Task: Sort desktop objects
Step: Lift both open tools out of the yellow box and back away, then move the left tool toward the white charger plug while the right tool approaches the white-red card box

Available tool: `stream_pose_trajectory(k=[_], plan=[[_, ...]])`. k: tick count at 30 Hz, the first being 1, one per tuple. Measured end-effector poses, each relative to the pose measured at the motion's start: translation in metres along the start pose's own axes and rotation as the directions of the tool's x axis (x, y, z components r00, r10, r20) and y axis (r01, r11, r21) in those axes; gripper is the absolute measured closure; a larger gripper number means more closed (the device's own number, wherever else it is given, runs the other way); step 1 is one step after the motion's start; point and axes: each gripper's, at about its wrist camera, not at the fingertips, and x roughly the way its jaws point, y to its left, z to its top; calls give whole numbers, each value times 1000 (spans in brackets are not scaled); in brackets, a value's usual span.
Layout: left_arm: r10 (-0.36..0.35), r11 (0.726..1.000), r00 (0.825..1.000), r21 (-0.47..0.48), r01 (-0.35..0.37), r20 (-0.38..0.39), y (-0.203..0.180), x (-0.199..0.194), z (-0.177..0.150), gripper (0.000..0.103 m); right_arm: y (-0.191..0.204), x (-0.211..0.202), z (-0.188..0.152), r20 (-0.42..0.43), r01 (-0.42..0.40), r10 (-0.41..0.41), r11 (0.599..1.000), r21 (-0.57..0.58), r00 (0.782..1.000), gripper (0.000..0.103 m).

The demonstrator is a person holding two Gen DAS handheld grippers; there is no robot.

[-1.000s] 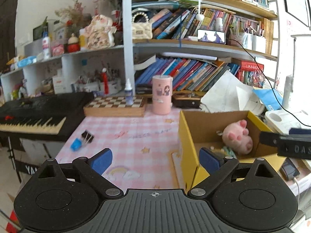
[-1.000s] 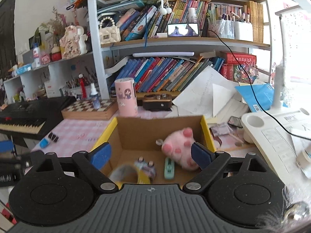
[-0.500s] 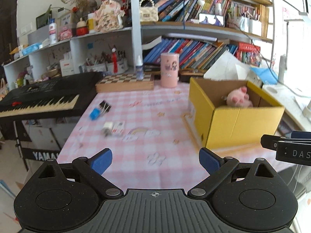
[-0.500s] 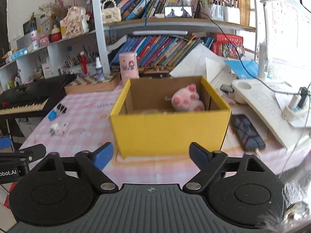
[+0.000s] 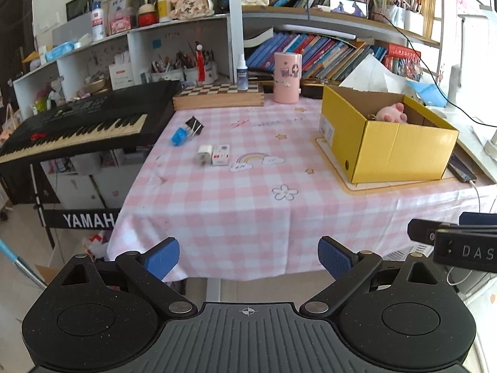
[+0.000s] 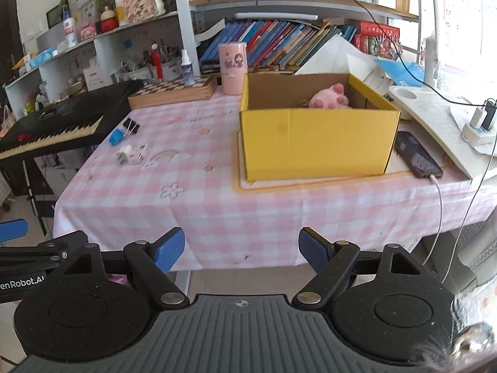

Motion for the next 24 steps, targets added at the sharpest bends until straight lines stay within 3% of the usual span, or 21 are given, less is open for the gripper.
stream_pose_trajectory(k=[24], plan=[[20,1000,999,-19,-20,-37,42,-1,-11,5,49,9,-13,-66,-31,28,999,-39,997,23]])
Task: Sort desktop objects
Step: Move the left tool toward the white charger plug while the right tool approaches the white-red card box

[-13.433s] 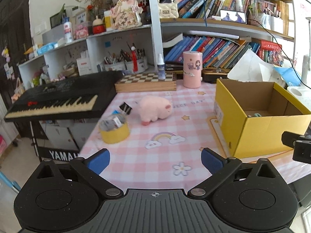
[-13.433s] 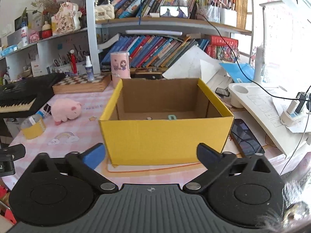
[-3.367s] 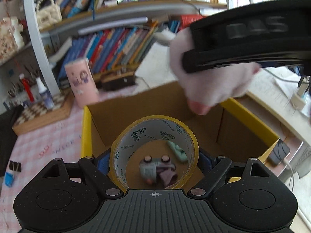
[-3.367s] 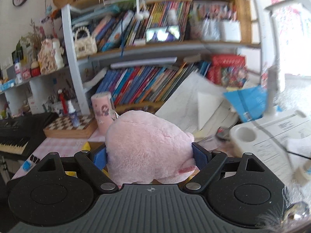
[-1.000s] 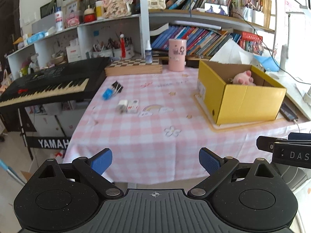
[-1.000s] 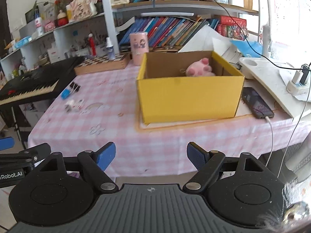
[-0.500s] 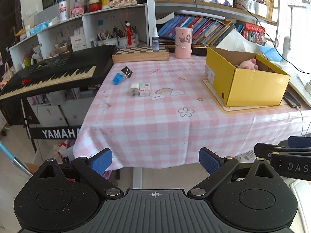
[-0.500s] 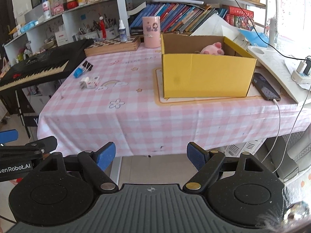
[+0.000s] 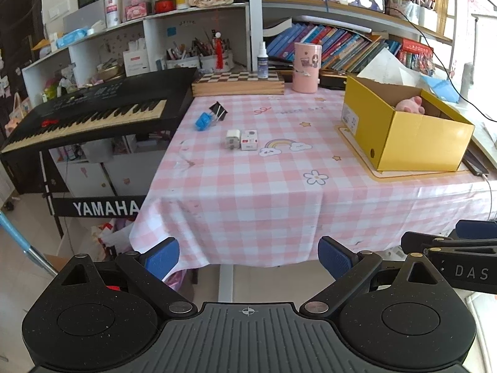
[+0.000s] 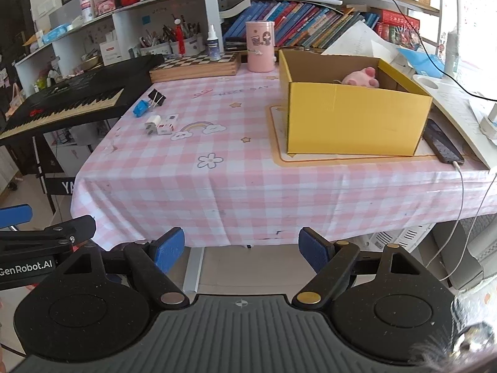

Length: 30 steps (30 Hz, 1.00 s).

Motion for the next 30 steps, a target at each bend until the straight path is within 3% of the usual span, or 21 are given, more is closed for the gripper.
stream_pose_trajectory(k=[30], plan=[[13,998,1000,-68,-13,-4,34,11,5,5,44,23,19,-17,-46,44,994,-99,999,23]])
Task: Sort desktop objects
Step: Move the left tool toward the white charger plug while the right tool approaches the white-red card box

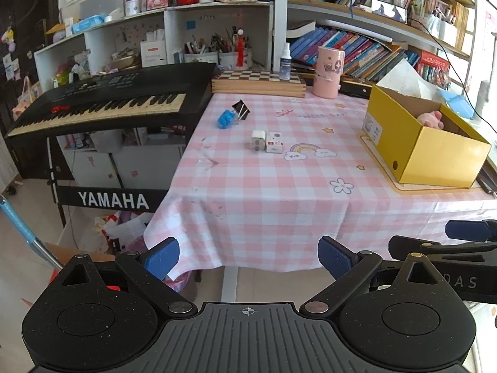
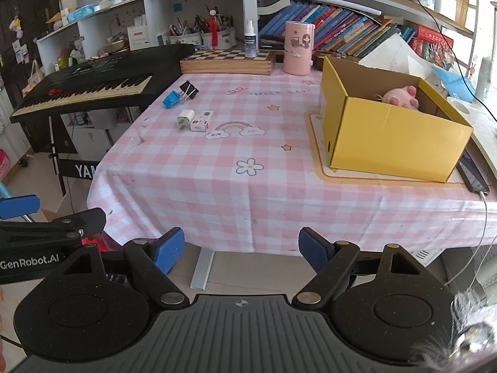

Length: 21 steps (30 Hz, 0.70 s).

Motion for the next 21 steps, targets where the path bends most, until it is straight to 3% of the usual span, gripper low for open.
stream_pose_trajectory(k=[12,21], plan=[[27,999,1000,-35,-27,-10,10,19,10,5,7,28,16,-18,-39,39,999,-35,999,23],[41,999,999,-33,-41,7,12,47,35,7,6,63,46,-11,-77,76,996,-54,997,27]])
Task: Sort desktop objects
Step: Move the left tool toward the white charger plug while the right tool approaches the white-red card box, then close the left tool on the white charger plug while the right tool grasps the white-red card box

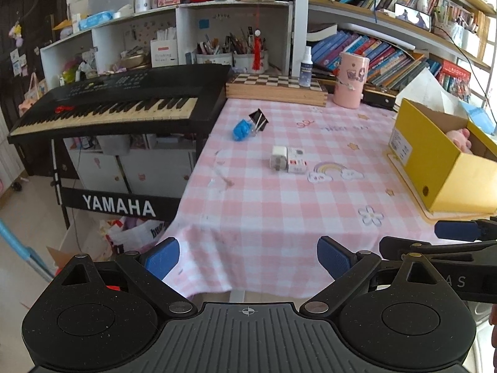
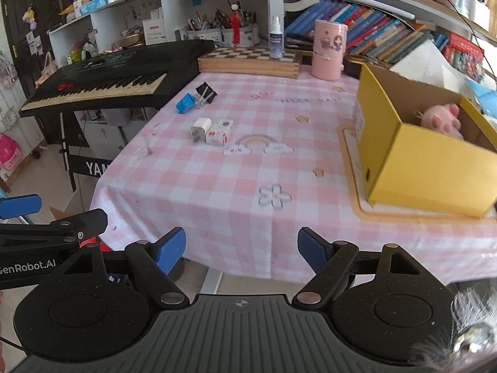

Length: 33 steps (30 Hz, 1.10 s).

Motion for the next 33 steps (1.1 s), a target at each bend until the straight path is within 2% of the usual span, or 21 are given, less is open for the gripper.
stream_pose_trajectory(k=[6,10,15,20,23,28,33], plan=[[16,1000,1000,2,-16,0,-3,23,20,7,-8,30,24,-23,-35,35,999,3,999,39],[22,1000,1000,-2,-22,5,-5,38,32,7,-14,45,39,-23,-48,48,999,-6,999,39],[11,1000,1000,0,-11,11,-11,60,49,16,-24,62,56,-22,-44,44,999,-9,999,39],[-7,1000,1000,18,7,-5,-18,85,62,39,-35,78,71,-29,-41,41,999,-4,999,39],[-12,999,1000,30,12,-21,-23,105,70,44,-41,87,79,-31,-41,41,999,1,999,39],[-23,997,999,69,25,-34,-32,136,84,46,-48,102,91,-35,-44,44,999,4,998,39],[-35,994,998,98,40,-62,-40,169,96,54,-56,117,103,-38,-37,37,999,-1,999,39]])
